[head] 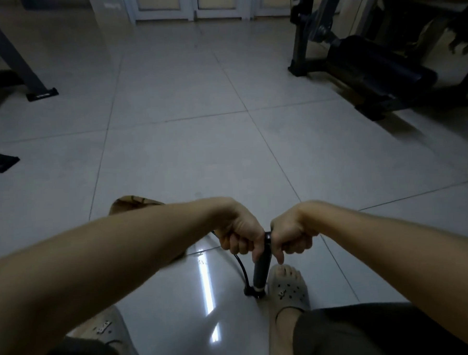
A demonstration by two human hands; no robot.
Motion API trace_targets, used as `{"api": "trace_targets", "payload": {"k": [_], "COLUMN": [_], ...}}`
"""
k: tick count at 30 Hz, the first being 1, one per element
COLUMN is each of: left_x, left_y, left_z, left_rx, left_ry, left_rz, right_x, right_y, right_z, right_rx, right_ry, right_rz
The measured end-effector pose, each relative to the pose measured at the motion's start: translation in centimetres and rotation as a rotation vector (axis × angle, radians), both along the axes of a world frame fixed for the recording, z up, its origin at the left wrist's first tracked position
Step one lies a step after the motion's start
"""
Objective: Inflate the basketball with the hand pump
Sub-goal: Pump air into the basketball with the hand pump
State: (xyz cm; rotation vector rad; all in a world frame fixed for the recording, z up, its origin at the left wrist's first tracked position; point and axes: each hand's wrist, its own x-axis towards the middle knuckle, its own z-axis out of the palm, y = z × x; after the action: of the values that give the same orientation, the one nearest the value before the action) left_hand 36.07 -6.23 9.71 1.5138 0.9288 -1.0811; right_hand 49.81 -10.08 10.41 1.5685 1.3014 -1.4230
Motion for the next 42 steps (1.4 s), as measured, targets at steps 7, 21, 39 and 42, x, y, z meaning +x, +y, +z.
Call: {"api": "trace_targets", "payload": {"k": [7, 21, 39, 42], "left_x": [-0.9, -9.1, -14.1, -13.6], "left_y": [1.0, 9.8, 14.5, 14.6], "left_z": [-0.9, -1.9, -18.7, -18.8], "left_rx": [0.002, 0.505, 0.994, 0.998], "left_ry": [-0.101, -0.18, 0.04, 0.092], "left_rz": [0.083, 0.172, -0.063, -0.106], "right_x": [0.4, -6.2, -13.6, -13.8], "right_y": [1.2, 12.4, 20.7, 21.1], "right_z": [-0.7, -1.2, -20.1, -19.9], "right_rx": [-0.049, 0.313, 0.595, 0.574], "right_ry": [0.056, 0.124, 0.176, 0.201], "right_rz": [0.028, 0.1, 0.382, 0.386]}}
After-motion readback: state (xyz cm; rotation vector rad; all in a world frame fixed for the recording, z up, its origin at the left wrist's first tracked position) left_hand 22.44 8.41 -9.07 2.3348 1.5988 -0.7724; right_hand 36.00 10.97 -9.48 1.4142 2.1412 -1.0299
